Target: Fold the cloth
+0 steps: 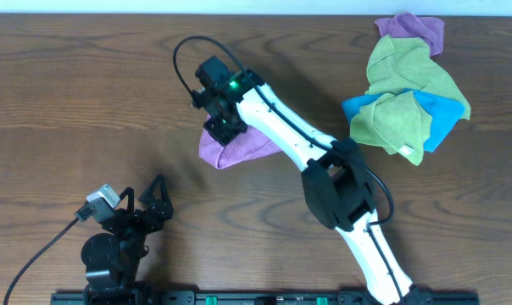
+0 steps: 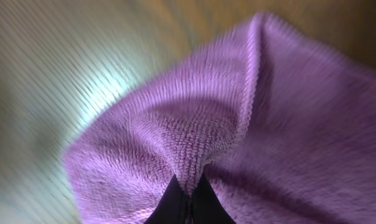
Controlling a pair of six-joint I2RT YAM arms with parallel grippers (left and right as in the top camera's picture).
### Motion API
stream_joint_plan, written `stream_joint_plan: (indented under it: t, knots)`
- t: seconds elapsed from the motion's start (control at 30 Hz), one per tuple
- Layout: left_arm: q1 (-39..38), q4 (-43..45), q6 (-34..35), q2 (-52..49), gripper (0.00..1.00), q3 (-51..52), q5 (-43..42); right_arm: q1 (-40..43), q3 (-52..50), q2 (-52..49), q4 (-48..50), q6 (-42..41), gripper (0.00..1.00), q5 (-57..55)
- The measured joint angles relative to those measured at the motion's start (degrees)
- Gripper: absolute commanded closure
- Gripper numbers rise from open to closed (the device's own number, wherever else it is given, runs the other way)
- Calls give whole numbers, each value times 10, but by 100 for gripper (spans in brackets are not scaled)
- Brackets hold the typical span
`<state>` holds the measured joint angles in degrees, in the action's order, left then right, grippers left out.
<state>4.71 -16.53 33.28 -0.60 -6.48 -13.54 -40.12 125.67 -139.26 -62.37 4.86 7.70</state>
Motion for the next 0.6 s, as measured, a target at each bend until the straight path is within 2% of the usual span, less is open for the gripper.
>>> stream_joint_plan:
  t: [0.43, 0.6]
  knots:
    - [0, 0, 0, 0, 5, 0, 0, -68, 141, 0, 30, 0, 99, 45]
    - [0, 0, 0, 0, 5, 0, 0, -78, 274, 0, 13, 0, 99, 90]
